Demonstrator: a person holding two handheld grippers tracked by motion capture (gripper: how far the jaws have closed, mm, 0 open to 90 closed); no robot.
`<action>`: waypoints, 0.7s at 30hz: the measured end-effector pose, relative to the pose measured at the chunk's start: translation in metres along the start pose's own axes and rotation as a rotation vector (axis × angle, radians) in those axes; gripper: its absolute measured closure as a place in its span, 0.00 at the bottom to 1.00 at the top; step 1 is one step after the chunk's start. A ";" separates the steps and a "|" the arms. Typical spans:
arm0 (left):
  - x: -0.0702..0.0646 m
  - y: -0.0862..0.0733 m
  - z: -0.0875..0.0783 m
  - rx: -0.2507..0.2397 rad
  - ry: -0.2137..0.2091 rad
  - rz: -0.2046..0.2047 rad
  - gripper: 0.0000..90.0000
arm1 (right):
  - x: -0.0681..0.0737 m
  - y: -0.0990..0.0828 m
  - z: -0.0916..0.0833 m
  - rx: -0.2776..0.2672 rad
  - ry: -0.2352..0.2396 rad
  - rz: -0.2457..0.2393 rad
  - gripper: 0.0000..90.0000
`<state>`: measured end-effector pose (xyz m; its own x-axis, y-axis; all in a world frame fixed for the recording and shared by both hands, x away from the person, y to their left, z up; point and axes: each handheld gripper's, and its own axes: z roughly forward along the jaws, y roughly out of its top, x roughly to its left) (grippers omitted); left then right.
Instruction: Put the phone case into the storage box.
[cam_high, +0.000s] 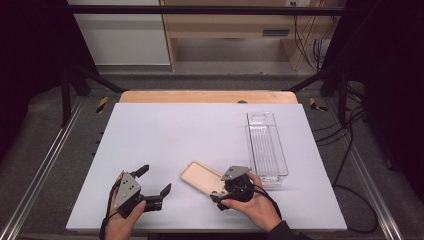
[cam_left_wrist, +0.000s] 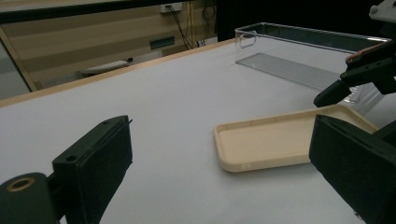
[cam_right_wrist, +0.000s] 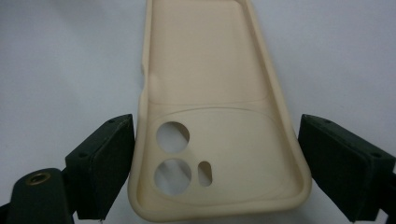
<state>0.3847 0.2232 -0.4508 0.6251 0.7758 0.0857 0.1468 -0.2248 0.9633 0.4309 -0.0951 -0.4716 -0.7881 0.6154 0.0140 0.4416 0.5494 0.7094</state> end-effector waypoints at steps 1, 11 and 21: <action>0.000 0.000 0.000 0.002 -0.002 0.006 0.06 | 0.000 0.001 -0.001 0.000 0.000 -0.001 0.14; -0.003 0.001 0.002 0.005 -0.002 0.029 0.06 | -0.001 0.005 -0.004 -0.022 -0.012 0.006 0.15; -0.006 0.001 0.003 0.010 -0.003 0.049 0.06 | -0.004 0.009 -0.005 -0.018 -0.010 0.019 0.15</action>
<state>0.3836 0.2170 -0.4511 0.6340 0.7621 0.1315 0.1236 -0.2677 0.9555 0.4356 -0.0952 -0.4616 -0.7751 0.6315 0.0205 0.4486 0.5272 0.7216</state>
